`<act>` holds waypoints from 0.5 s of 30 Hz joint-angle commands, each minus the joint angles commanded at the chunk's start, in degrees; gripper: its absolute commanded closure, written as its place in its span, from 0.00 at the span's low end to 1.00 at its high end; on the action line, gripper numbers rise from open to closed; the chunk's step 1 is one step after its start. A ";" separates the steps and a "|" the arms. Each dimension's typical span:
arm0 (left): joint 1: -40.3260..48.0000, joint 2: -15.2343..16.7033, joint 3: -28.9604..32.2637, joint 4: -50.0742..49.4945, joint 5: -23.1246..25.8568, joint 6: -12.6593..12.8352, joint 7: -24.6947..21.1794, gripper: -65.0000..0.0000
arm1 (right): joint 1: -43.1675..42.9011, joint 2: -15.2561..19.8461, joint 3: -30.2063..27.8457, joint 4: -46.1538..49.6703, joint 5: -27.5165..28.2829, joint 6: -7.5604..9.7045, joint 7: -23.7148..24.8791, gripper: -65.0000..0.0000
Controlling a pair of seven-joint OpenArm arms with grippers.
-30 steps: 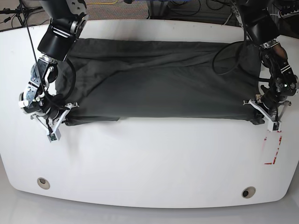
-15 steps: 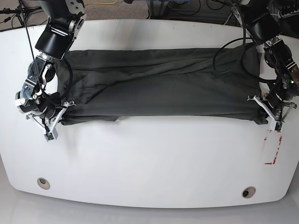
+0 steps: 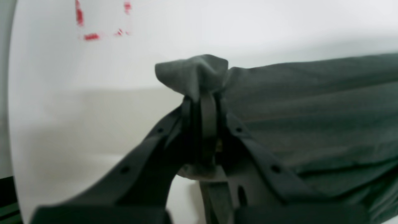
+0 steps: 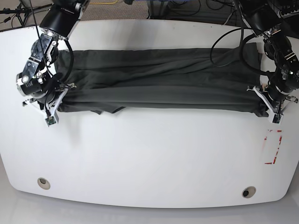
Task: Fold the T-shirt properly
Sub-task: 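Lift the folded edge with both grippers and draw it back over the shirt, then pull the folded shirt back with both grippers into a long strip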
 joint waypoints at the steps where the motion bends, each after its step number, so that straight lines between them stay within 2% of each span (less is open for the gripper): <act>1: 0.62 -0.09 0.18 0.00 0.00 0.00 0.00 0.99 | -0.79 -0.18 0.00 0.35 0.00 0.00 0.00 1.00; 5: 2.73 -0.18 0.18 -0.09 0.00 -0.35 -0.09 0.99 | -4.13 -1.49 0.18 1.76 0.00 0.00 0.00 1.00; 9: 4.22 -0.18 0.00 -0.18 0.18 -2.90 -0.09 0.99 | -6.51 -1.85 0.18 1.93 0.00 0.00 0.26 1.00; 15: 6.86 -0.18 0.26 -0.35 0.26 -2.95 -0.09 0.99 | -8.53 -3.08 0.18 1.67 0.00 0.00 0.44 0.98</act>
